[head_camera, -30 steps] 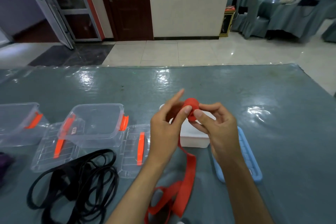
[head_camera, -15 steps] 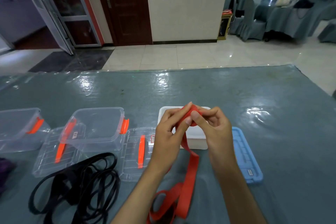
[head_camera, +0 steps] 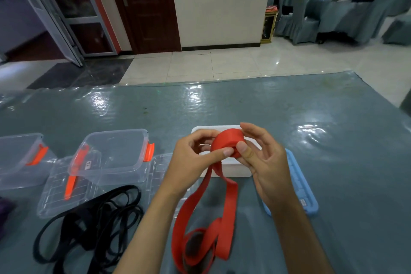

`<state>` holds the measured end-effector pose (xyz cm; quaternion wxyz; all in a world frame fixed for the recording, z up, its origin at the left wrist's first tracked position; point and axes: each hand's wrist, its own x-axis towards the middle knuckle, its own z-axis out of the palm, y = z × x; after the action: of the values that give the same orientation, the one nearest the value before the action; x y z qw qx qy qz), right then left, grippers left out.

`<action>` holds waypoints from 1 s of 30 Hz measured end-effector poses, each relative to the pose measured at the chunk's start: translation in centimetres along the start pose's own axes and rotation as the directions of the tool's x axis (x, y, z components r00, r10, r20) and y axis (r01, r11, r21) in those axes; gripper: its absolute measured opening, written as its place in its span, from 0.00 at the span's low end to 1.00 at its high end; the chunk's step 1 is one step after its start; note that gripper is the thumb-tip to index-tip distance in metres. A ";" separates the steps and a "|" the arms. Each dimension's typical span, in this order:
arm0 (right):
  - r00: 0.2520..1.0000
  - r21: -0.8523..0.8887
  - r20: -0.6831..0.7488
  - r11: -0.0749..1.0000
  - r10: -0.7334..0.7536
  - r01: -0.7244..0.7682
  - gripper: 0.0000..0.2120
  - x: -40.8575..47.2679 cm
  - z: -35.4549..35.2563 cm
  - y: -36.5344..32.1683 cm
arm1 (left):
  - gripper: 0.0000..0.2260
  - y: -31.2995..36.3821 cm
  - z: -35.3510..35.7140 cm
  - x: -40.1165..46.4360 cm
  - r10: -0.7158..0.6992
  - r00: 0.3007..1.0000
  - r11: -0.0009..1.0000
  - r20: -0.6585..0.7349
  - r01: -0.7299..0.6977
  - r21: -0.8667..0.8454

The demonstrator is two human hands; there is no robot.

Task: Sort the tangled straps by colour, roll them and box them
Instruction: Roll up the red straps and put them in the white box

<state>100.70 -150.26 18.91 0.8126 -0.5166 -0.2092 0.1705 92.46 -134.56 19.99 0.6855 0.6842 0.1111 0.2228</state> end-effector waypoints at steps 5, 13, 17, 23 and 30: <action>0.999 -0.025 0.008 0.999 0.042 -0.042 0.27 0.3 0.2 -0.3 | 0.16 -0.1 0.1 -0.3 -0.032 0.999 0.999 0.026 0.033 -0.032; 0.997 -0.160 0.004 0.985 -0.071 0.070 0.14 0.7 -0.1 -0.2 | 0.12 0.0 -0.2 -0.4 -0.041 0.993 0.999 0.107 0.041 0.005; 0.965 -0.307 0.024 0.916 -0.263 0.257 0.11 1.2 -0.3 -0.4 | 0.14 -0.3 0.5 -0.2 -0.018 0.998 1.000 0.056 0.019 -0.007; 0.969 -0.085 -0.167 0.982 -0.180 0.167 0.09 1.2 0.4 1.0 | 0.27 -0.5 2.9 -0.3 0.000 0.996 0.966 -0.084 -0.022 -0.256; 0.999 -0.171 0.040 0.985 -0.018 0.024 0.21 2.5 -1.1 0.3 | 0.26 0.0 1.5 1.1 0.104 0.985 0.970 -0.137 -0.131 -0.205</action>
<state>103.39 -149.80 18.63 0.7627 -0.5791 -0.2439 0.1530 94.10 -135.42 20.24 0.7321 0.5968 0.0885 0.3162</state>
